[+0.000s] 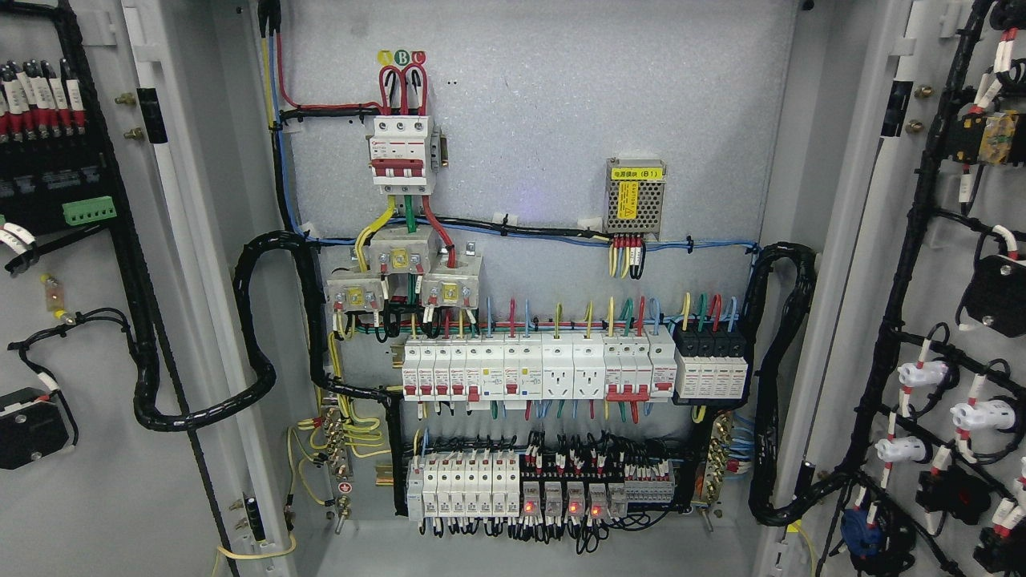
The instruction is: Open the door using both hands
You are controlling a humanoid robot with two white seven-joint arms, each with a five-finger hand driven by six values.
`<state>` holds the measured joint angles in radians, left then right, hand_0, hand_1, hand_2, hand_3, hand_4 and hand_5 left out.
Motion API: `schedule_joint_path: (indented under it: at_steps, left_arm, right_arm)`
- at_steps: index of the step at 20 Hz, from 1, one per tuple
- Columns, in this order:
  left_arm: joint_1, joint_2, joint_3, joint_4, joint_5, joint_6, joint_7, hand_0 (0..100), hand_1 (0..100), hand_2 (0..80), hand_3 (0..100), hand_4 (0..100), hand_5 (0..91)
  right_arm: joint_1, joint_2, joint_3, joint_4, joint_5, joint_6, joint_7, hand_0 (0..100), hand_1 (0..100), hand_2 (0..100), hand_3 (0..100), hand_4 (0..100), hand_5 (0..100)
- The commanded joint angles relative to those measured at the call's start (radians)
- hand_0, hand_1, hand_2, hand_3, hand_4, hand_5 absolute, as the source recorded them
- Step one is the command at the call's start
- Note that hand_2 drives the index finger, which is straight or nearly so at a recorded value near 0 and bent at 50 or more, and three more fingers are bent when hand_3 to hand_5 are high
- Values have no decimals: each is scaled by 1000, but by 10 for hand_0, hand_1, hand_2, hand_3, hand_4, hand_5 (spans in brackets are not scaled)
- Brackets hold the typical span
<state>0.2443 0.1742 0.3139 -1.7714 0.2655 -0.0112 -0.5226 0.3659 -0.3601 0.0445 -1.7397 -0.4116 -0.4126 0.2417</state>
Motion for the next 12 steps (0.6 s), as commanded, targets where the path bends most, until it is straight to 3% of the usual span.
schedule_joint_path:
  at_steps: [1, 2, 4, 8, 12]
  left_arm:
    - [-3, -171, -234, -85, -68, -19, 120, 289, 0, 28, 28, 33, 0]
    - [-3, -171, -245, -85, -68, -23, 183, 289, 0, 28, 28, 33, 0]
    - [-5, -170, -254, -83, -68, -23, 260, 289, 0, 28, 28, 33, 0]
    - [-5, -170, -280, -79, -68, -24, 274, 290, 0, 28, 28, 33, 0]
    - [-7, -171, -283, -77, -68, -27, 276, 289, 0, 28, 28, 33, 0]
  right_arm:
    - [-56, 179, 110, -1, 121, 5, -2, 219, 0, 0, 0, 0, 0]
    - [-68, 199, 121, 3, 148, 6, -2, 219, 0, 0, 0, 0, 0]
    - [-76, 246, 146, 11, 203, 6, -2, 219, 0, 0, 0, 0, 0]
    - [-81, 325, 199, 49, 247, 32, -10, 219, 0, 0, 0, 0, 0]
    - [-81, 336, 216, 89, 258, 29, -47, 219, 0, 0, 0, 0, 0]
